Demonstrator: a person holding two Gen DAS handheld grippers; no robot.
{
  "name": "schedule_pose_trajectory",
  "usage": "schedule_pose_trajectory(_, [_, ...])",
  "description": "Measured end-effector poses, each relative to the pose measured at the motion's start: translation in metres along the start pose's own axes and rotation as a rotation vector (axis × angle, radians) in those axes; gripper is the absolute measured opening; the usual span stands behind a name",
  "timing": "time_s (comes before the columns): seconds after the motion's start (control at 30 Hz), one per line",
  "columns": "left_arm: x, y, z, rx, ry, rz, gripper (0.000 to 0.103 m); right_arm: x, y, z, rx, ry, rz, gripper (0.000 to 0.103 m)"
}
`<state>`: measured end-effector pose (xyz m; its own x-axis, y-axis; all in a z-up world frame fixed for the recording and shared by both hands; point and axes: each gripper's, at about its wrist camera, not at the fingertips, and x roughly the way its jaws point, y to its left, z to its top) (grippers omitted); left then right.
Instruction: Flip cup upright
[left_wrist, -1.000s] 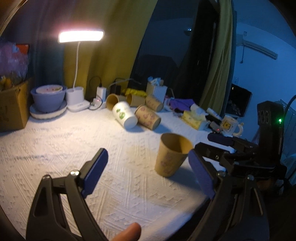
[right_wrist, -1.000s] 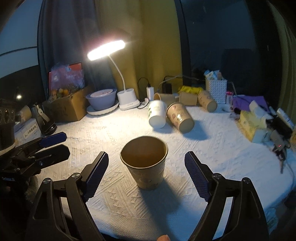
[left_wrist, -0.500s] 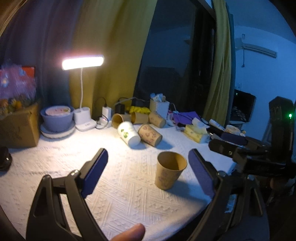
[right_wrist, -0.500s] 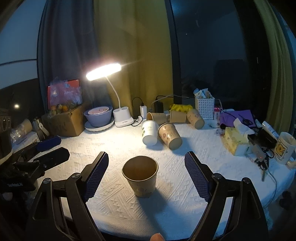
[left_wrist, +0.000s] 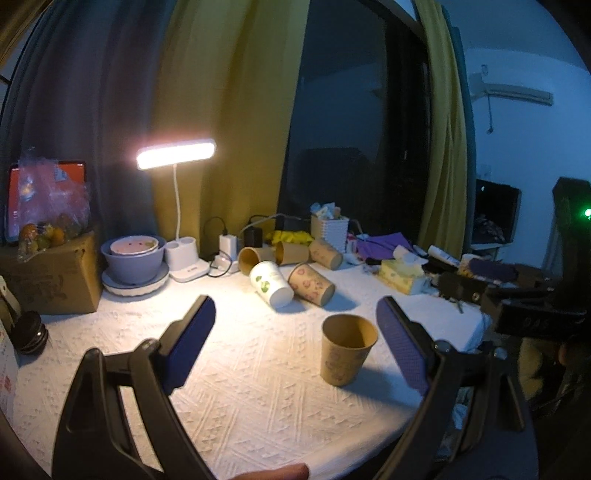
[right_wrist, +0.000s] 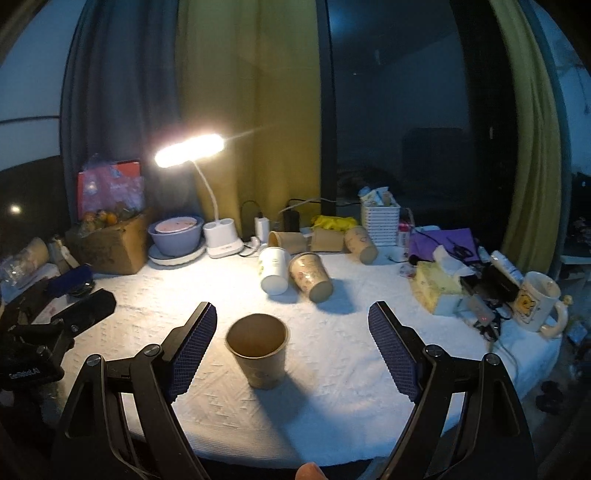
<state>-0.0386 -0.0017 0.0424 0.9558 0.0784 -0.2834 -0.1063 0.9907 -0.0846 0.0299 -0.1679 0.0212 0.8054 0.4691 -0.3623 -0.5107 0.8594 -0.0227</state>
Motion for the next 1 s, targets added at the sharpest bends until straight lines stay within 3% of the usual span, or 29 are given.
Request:
schedule_pose_trajectory(0.13, [0.001,0.002,-0.005,0.002,0.012,0.029,0.09,0.0,-0.004,-0.003,0.009,0.008,-0.021,0.087])
schedule_pose_trajectory(1.0, [0.006,0.006,-0.011,-0.027,0.027,0.006,0.09,0.011,-0.002,-0.01,0.018,0.041,-0.003,0.087])
